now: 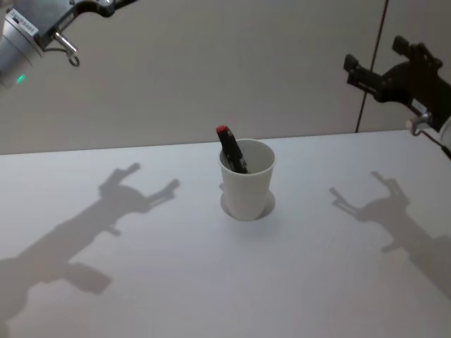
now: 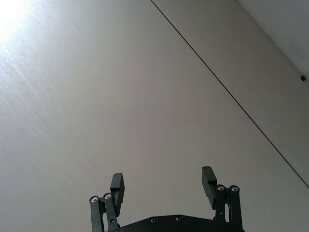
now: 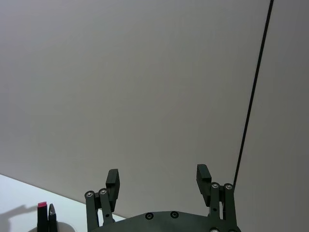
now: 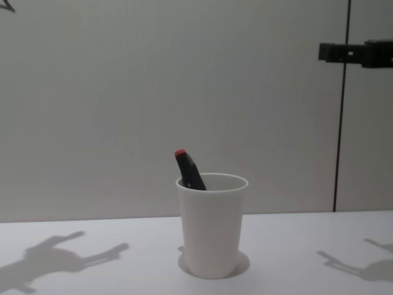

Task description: Place the pen into the pen holder.

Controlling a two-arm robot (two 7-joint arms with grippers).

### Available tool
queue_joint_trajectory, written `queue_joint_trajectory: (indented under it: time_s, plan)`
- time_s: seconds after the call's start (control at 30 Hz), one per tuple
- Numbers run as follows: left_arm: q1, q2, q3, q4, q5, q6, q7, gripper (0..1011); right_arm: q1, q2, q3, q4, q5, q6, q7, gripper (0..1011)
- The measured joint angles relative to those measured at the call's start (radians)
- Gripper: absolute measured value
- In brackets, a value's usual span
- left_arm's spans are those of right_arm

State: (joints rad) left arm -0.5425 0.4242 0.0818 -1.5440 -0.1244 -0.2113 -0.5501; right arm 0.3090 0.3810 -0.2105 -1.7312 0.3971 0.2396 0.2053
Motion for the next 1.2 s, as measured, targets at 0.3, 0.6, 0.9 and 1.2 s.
queue_joint_trajectory:
  time_s: [0.3, 0.6, 0.9, 1.2]
  plan:
    - [0.06, -0.008, 0.072, -0.016, -0.015, 0.044, 0.105, 1001, -0.024, -0.005, -0.002, -0.001, -0.008, -0.014, -0.01, 1001]
    - [0.128, -0.017, 0.156, -0.035, -0.033, 0.095, 0.224, 1001, -0.106, -0.015, -0.006, -0.011, -0.036, -0.067, -0.045, 1002]
    - [0.19, -0.026, 0.232, -0.052, -0.048, 0.14, 0.334, 1001, -0.195, -0.027, -0.01, -0.021, -0.066, -0.124, -0.084, 1001]
    - [0.258, -0.035, 0.315, -0.07, -0.065, 0.19, 0.454, 1001, -0.276, -0.037, -0.014, -0.03, -0.094, -0.175, -0.118, 1001]
